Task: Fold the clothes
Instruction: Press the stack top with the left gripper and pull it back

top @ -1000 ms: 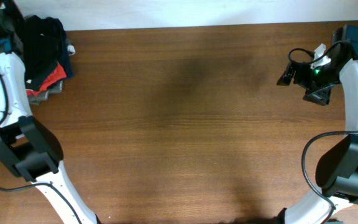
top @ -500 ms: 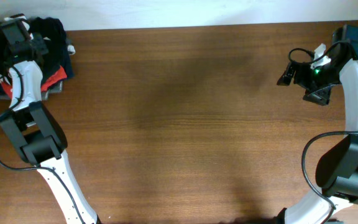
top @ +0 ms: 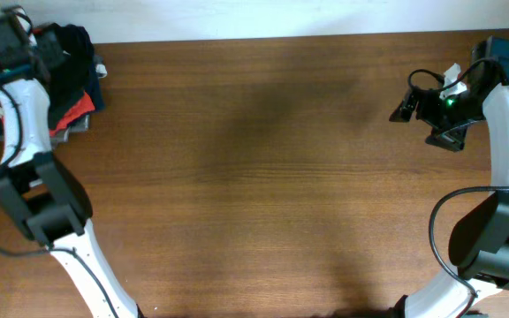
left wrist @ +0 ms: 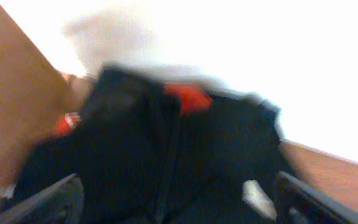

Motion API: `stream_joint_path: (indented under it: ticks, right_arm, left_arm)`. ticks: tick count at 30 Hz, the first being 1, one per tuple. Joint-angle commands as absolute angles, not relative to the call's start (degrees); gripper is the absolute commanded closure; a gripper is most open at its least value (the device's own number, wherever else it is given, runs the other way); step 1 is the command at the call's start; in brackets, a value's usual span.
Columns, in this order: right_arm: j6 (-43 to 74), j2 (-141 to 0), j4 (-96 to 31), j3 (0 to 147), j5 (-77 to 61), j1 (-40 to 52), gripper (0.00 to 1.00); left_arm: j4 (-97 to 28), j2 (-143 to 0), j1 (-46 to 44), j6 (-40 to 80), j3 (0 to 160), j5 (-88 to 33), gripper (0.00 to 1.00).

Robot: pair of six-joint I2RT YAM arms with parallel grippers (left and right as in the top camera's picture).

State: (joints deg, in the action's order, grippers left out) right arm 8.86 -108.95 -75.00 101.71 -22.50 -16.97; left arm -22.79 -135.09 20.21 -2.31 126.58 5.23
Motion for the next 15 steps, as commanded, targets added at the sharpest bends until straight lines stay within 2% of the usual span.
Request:
stream_joint_path:
  ticks: [1, 5, 11, 15]
  right_arm:
    - [6.0, -108.7, -75.3, 101.1, -29.4, -16.4, 0.1]
    - [4.5, -106.3, -77.6, 101.1, -31.3, -16.4, 0.1]
    - [-1.4, -100.7, -86.1, 101.0, -31.3, -16.4, 0.01]
    - [-2.8, -95.9, -90.3, 101.0, -31.0, -16.4, 0.01]
  left_arm:
    - [-25.8, -121.3, 20.0, -2.2, 127.1, -3.9, 0.01]
    - [-35.9, -111.0, 20.0, -2.2, 127.1, -14.6, 0.01]
    - [-51.3, -100.0, 20.0, -2.4, 127.0, -20.9, 0.01]
    - [-59.3, -95.2, 20.0, -8.7, 126.6, -31.4, 0.01]
